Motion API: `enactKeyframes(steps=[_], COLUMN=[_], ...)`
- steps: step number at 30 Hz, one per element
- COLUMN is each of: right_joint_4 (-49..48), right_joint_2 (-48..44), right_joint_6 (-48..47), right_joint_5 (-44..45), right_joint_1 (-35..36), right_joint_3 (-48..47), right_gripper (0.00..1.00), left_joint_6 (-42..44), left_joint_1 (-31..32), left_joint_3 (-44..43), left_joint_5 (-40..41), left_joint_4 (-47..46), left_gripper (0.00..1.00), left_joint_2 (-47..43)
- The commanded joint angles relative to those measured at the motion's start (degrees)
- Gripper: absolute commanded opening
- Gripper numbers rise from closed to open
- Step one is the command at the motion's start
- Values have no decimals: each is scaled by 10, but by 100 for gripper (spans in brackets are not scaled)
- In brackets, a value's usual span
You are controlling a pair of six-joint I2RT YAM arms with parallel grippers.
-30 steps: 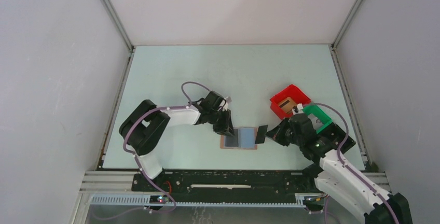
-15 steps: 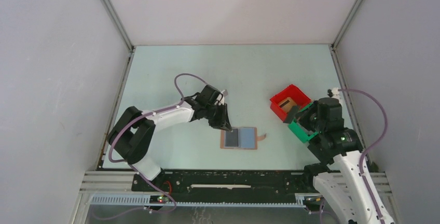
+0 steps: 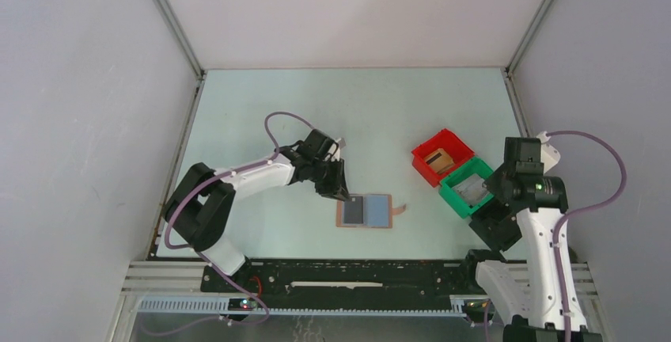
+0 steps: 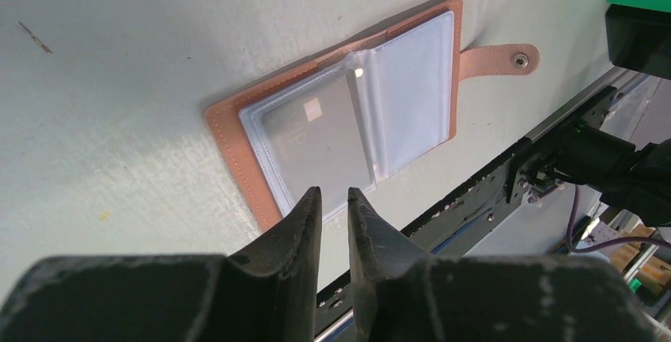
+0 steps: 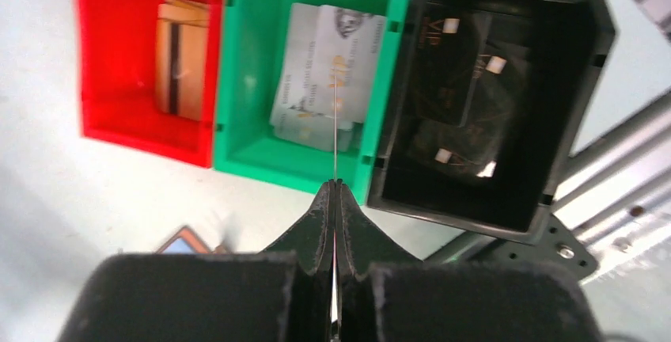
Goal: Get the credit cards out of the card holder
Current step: Place the credit card in the storage box.
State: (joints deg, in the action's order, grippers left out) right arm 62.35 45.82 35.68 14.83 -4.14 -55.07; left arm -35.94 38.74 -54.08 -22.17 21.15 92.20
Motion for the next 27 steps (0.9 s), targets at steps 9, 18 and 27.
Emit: enactKeyframes(steps=[9,18,27], right_joint_4=[73,114,220], right_joint_2=[89,121,221], right_joint_6=[-3,52,209], right_joint_5=[103,96,183], right_joint_1=[-59,-102,-119], right_joint_3=[-32,-36,-47], right_gripper=[0,0,0], left_joint_6=[29,38,45], left_joint_1=[-5,-5,-6], left_joint_3=[-54,-58,-71], left_joint_5=[0,6,8], left_joint_4=[28,45,60], left_gripper=[24,24,24], left_joint_2=[-3,-15,-14])
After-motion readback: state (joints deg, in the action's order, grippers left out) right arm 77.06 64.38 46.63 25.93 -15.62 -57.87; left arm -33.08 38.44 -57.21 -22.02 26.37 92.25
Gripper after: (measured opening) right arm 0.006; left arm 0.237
